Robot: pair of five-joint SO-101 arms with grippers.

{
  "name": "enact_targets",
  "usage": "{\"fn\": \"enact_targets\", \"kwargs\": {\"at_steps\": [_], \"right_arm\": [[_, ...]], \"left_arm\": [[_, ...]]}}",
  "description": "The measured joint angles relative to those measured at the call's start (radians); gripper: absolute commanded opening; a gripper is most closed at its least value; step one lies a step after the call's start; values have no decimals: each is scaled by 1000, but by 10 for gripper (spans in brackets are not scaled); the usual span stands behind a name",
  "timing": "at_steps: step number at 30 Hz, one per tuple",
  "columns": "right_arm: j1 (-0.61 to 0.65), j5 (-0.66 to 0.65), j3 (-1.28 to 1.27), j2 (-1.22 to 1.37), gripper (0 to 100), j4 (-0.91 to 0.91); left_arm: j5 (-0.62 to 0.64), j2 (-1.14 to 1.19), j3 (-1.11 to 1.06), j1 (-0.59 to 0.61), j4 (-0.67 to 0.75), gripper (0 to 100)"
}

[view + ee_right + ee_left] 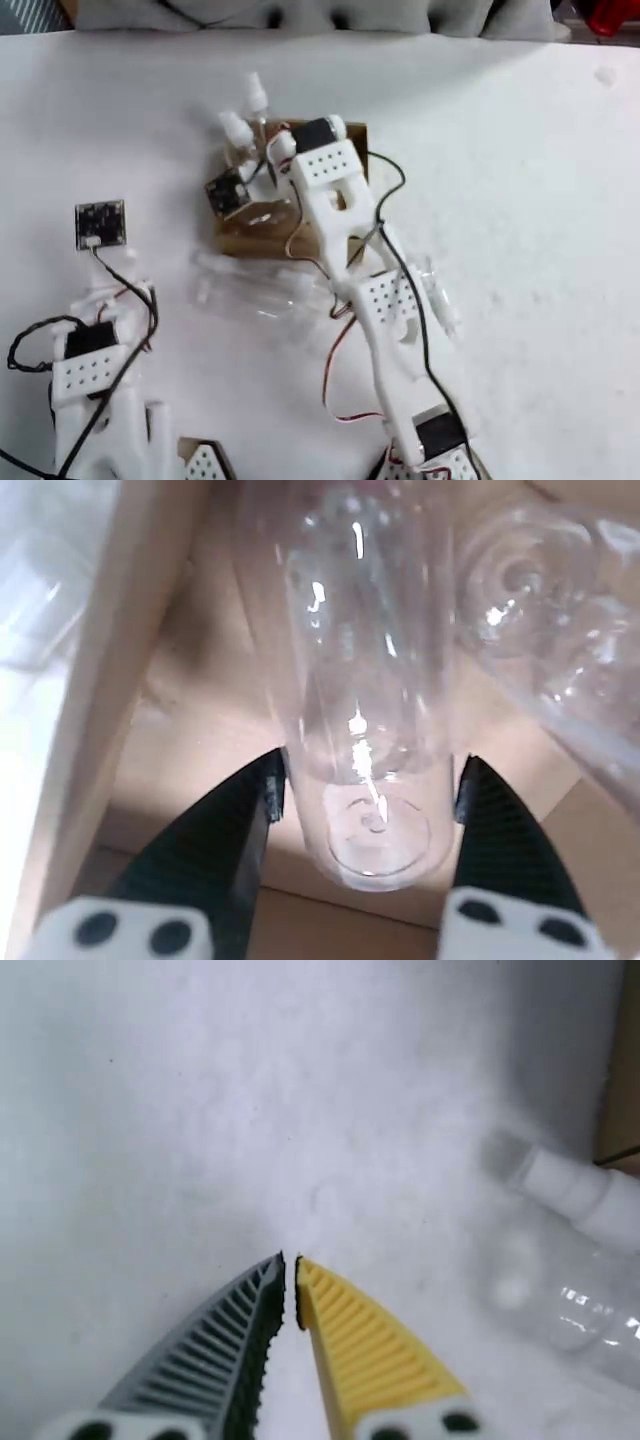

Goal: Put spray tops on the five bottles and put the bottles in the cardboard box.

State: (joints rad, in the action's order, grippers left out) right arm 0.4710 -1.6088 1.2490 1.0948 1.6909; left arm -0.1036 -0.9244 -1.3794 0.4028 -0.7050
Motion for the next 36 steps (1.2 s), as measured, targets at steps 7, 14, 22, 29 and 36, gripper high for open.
{"fn": "enact_targets", "kwargs": {"at_steps": [7, 14, 22, 29, 36], "right_arm": [[-8, -2, 0, -9, 17, 0], [-8, -2, -2, -64, 16, 0], [-49, -3, -11, -178, 16, 6], [-84, -3, -118, -282, 16, 8], [-89, -3, -474, -559, 16, 8]], "left_arm": [[0, 0, 0, 0, 0, 20], [0, 0, 0, 0, 0, 20], [0, 0, 0, 0, 0, 20], [0, 0, -2, 0, 18, 20], [0, 0, -2, 0, 23, 20]]}}
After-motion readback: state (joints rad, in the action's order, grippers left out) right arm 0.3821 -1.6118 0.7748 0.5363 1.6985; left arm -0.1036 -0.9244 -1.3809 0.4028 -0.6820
